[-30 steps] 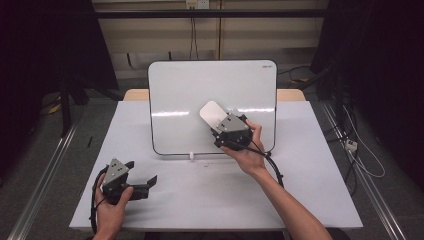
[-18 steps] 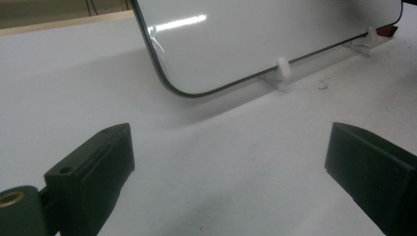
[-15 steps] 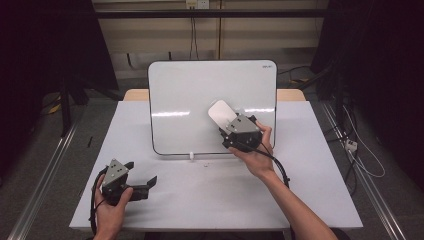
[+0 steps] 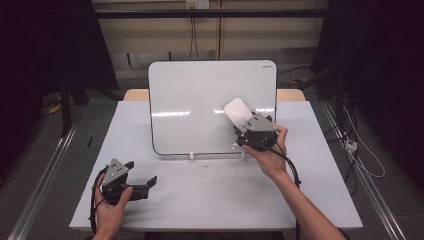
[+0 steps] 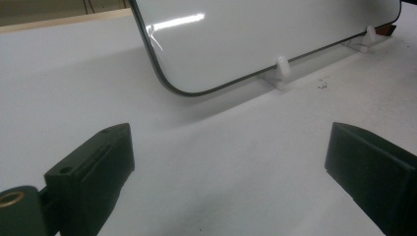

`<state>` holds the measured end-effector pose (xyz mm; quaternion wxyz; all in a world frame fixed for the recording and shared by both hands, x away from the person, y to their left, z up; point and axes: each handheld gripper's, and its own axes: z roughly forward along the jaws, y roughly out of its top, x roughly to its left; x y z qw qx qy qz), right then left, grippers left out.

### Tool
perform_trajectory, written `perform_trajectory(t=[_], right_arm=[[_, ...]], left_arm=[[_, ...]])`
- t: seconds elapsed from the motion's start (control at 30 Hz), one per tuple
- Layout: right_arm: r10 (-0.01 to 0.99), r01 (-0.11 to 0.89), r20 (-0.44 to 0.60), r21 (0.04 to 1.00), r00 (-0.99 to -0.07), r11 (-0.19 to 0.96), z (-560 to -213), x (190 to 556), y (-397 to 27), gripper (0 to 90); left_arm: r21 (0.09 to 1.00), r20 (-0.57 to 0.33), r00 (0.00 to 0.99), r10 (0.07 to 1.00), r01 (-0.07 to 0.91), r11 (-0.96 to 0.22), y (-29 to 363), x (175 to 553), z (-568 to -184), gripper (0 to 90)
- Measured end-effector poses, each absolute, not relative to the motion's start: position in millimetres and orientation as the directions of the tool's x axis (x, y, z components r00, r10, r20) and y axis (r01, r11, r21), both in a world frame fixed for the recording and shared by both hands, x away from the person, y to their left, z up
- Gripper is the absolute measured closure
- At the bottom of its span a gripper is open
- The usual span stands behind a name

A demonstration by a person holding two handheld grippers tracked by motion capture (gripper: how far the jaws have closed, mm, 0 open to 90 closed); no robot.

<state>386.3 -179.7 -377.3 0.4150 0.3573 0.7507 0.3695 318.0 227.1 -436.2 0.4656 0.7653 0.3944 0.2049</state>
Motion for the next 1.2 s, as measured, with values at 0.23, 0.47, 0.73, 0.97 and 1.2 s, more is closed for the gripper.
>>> perform_trajectory(t=[0.23, 0.47, 0.73, 0.97, 1.2], right_arm=[[0.860, 0.242, -0.361, 0.854, -0.361, 0.461, -379, 379, -196, 31.4], [0.862, 0.263, -0.359, 0.847, -0.358, 0.462, -381, 375, -207, 31.5], [0.866, 0.277, -0.358, 0.843, -0.349, 0.461, -389, 368, -216, 31.5], [0.867, 0.307, -0.362, 0.829, -0.342, 0.467, -402, 368, -224, 31.5], [0.857, 0.319, -0.377, 0.812, -0.352, 0.488, -410, 368, -223, 31.5]], left_arm=[[0.873, -0.052, 0.607, 0.793, 0.413, -0.260, 227, 318, -436, 4.6], [0.874, -0.056, 0.604, 0.795, 0.415, -0.254, 227, 319, -436, 4.6], [0.877, -0.052, 0.602, 0.797, 0.409, -0.251, 229, 317, -435, 4.6], [0.876, -0.048, 0.606, 0.794, 0.407, -0.258, 228, 317, -434, 4.6], [0.878, -0.045, 0.602, 0.797, 0.404, -0.256, 227, 317, -432, 4.6]])
